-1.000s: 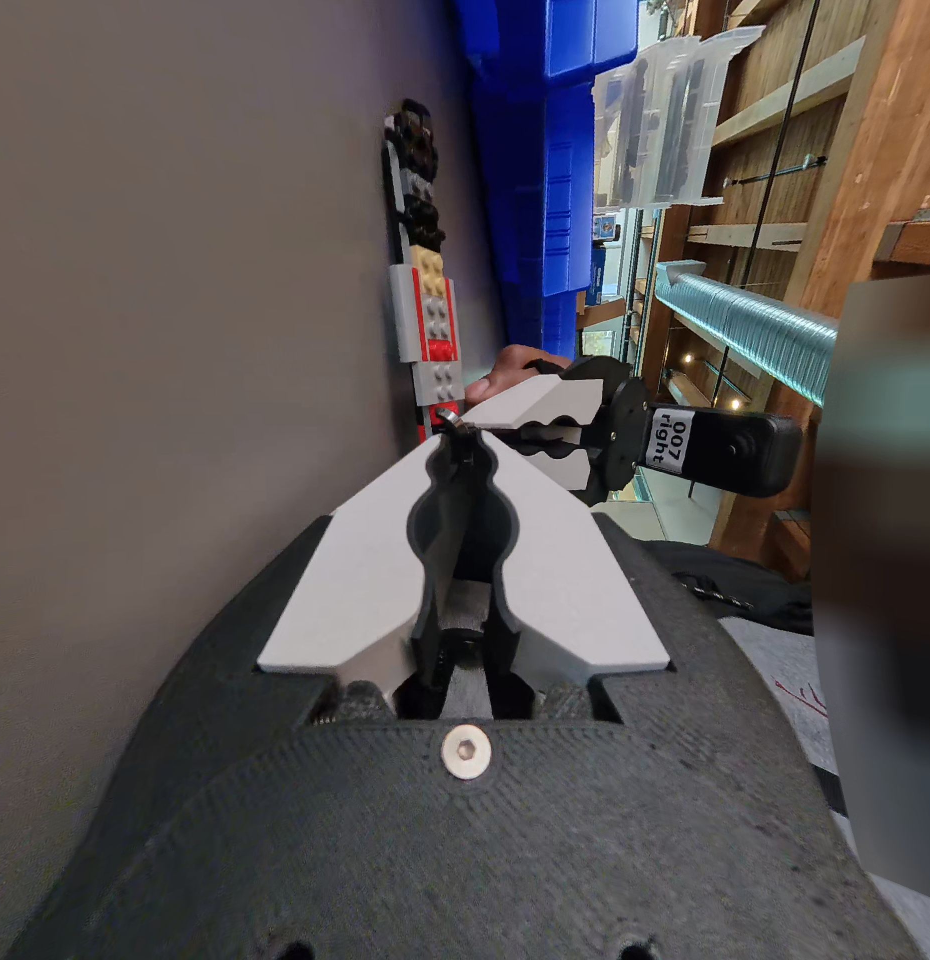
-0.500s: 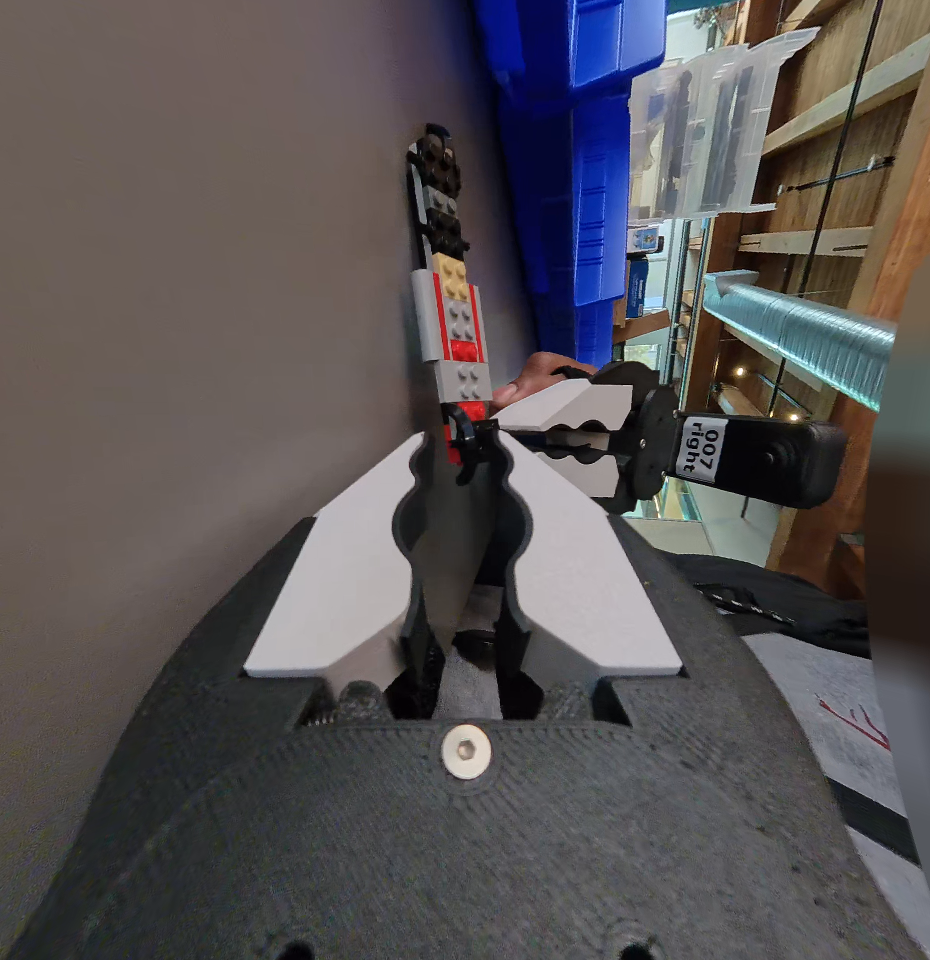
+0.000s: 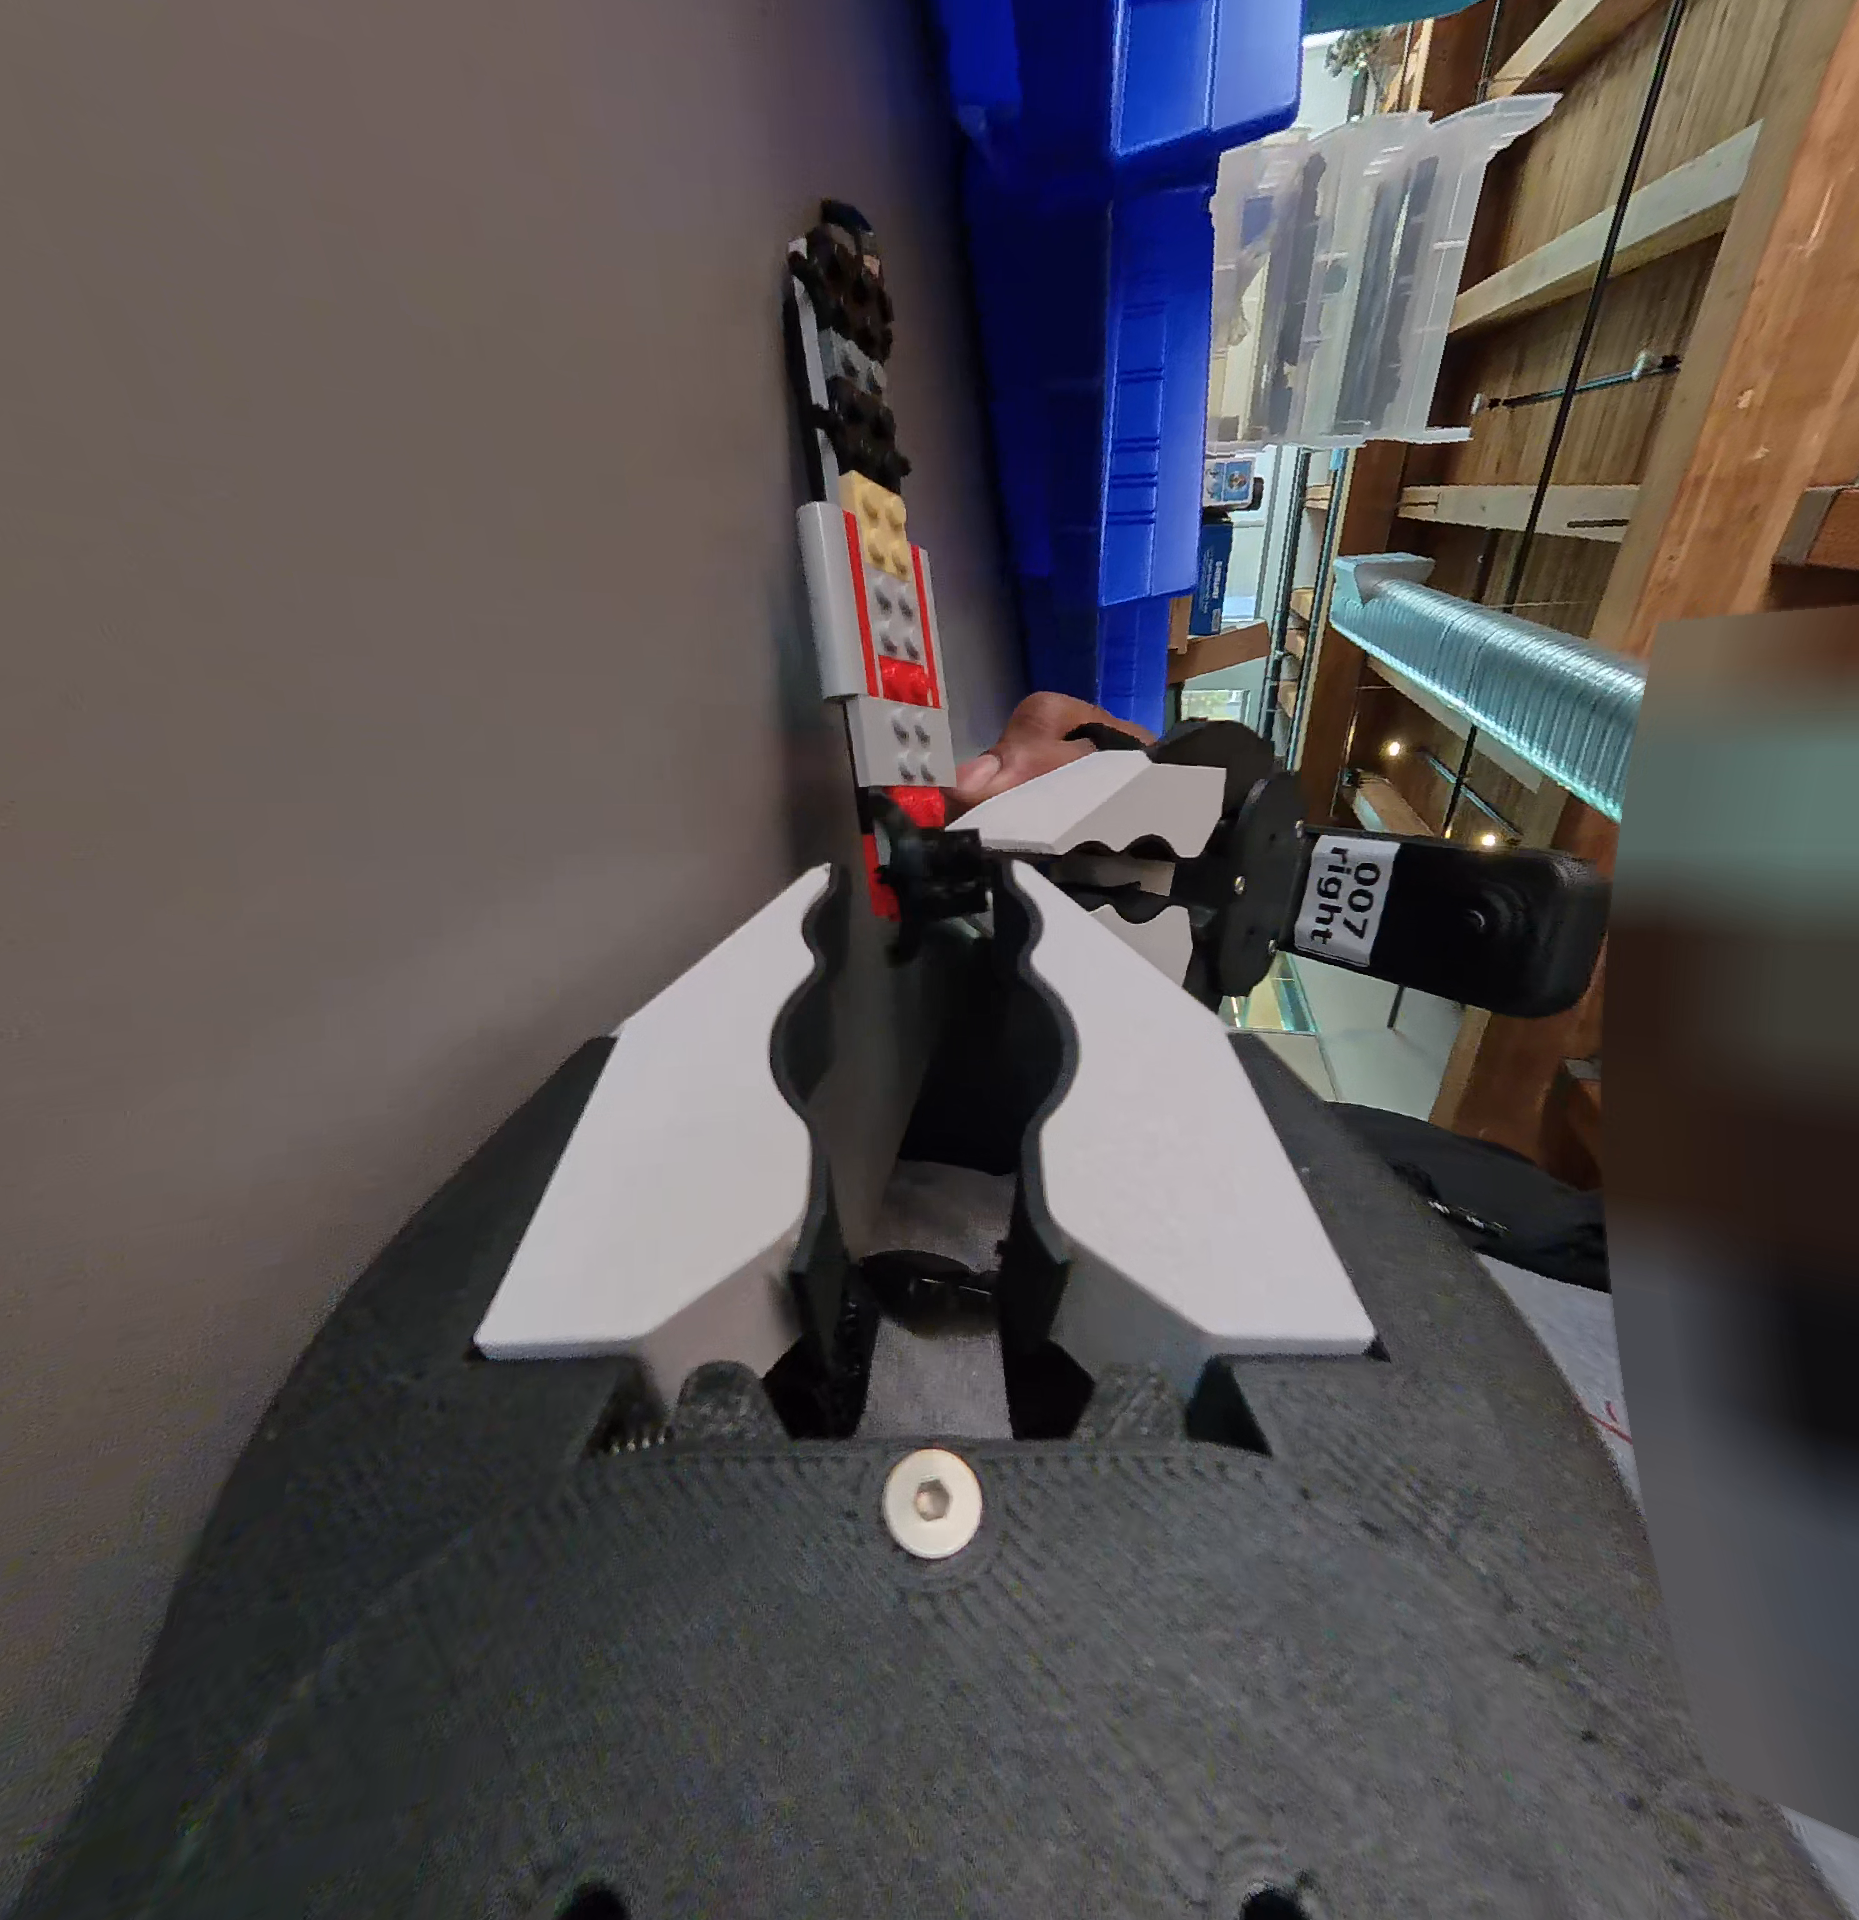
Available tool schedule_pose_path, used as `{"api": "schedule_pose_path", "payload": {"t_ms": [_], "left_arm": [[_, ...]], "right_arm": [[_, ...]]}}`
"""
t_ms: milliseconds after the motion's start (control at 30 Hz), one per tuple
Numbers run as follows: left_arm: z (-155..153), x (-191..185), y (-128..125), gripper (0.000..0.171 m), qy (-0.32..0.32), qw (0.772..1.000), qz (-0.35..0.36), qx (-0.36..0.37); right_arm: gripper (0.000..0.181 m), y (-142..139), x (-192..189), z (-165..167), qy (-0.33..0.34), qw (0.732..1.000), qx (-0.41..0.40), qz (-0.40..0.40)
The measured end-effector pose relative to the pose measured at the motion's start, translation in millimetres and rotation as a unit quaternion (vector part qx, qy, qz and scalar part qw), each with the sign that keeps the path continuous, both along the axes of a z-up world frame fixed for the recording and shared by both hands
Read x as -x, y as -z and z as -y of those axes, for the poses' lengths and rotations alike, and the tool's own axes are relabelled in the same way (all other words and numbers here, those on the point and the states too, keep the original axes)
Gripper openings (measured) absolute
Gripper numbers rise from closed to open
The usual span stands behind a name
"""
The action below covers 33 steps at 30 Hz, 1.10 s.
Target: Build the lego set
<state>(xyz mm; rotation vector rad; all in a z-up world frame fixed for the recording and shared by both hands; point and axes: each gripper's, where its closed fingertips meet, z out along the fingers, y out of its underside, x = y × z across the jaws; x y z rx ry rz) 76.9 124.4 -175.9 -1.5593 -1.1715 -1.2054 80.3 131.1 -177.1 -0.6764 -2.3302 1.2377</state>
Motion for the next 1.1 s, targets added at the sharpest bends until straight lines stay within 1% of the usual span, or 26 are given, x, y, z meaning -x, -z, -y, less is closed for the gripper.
{"api": "schedule_pose_path", "payload": {"t_ms": [133,367,433,533,600,667,867,1000,1100], "left_arm": [[-1.5,-2.4,-2.4,0.028,0.003,1.000,0.014,-0.010],[-3.1,-2.3,-0.9,0.027,0.006,1.000,0.005,-0.007],[-1.4,-2.8,-0.6,0.027,0.013,1.000,-0.014,-0.001],[3.1,-0.8,-1.4,0.027,0.021,0.997,-0.069,0.010],[5.2,0.2,-1.9,0.027,0.019,0.996,-0.091,0.013],[3.8,0.2,-3.7,0.027,0.004,0.997,-0.081,0.000],[-2.5,2.4,-7.4,0.026,-0.064,0.996,-0.011,-0.053],[-2.8,4.6,-10.7,0.025,-0.090,0.994,-0.001,-0.065],[0.2,9.3,-11.8,0.016,-0.109,0.992,-0.015,-0.068]], "right_arm": [[0.006,-1.1,-0.4,0.0,-0.001,1.000,0.002,-0.004],[0.006,-1.6,-0.3,-0.1,-0.002,1.000,0.003,-0.005],[0.006,-1.4,0.4,-0.9,0.001,1.000,0.003,-0.004],[0.006,-2.4,3.5,-4.0,0.012,1.000,0.005,-0.007],[0.006,-3.9,6.4,-6.3,0.021,1.000,0.009,-0.010],[0.006,-5.7,9.8,-7.0,0.028,0.999,0.013,-0.014],[0.006,-11.0,12.3,2.6,0.026,0.999,0.018,-0.035],[0.006,-13.7,11.5,10.5,0.021,0.998,0.021,-0.046],[0.006,-15.3,10.4,15.5,0.017,0.998,0.019,-0.057]]}}
